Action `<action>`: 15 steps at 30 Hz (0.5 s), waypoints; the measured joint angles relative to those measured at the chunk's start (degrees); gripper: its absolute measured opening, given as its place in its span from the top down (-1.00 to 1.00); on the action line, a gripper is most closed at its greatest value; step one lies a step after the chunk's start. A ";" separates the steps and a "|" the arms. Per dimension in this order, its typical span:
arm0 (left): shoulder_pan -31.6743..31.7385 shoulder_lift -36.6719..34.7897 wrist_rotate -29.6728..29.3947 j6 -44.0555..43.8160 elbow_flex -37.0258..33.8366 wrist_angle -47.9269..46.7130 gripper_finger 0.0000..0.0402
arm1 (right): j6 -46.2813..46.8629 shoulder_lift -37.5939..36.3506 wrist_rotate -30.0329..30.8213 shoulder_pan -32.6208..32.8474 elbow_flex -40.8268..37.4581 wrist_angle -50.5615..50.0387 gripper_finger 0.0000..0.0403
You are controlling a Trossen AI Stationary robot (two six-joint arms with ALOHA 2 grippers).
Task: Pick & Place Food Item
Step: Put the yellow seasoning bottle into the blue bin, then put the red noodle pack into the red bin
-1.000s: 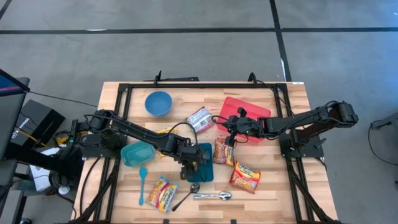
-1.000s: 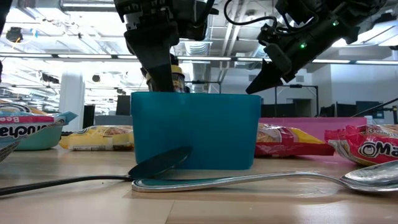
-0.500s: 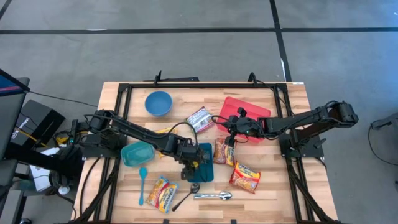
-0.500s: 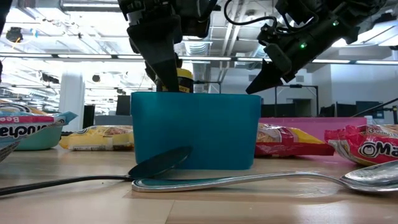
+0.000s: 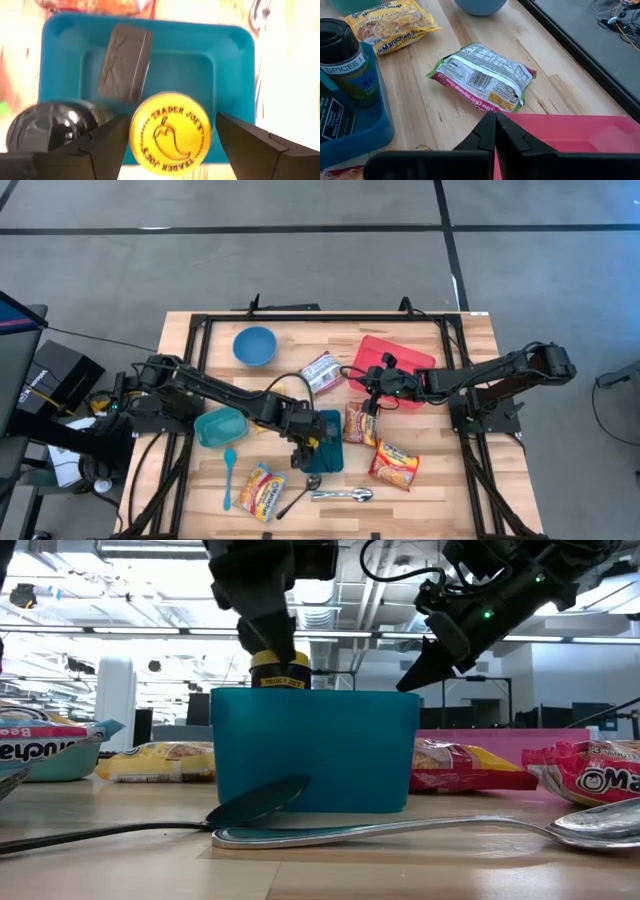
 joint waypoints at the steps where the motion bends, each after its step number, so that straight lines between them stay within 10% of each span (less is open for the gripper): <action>1: 0.00 -0.39 0.00 0.01 -0.04 -0.24 -0.44 | 0.00 0.00 0.00 -0.01 0.00 0.00 1.00; 15: 0.00 -9.87 -1.57 0.20 -0.01 0.47 -0.44 | 0.11 0.00 -0.02 0.01 0.00 -0.52 1.00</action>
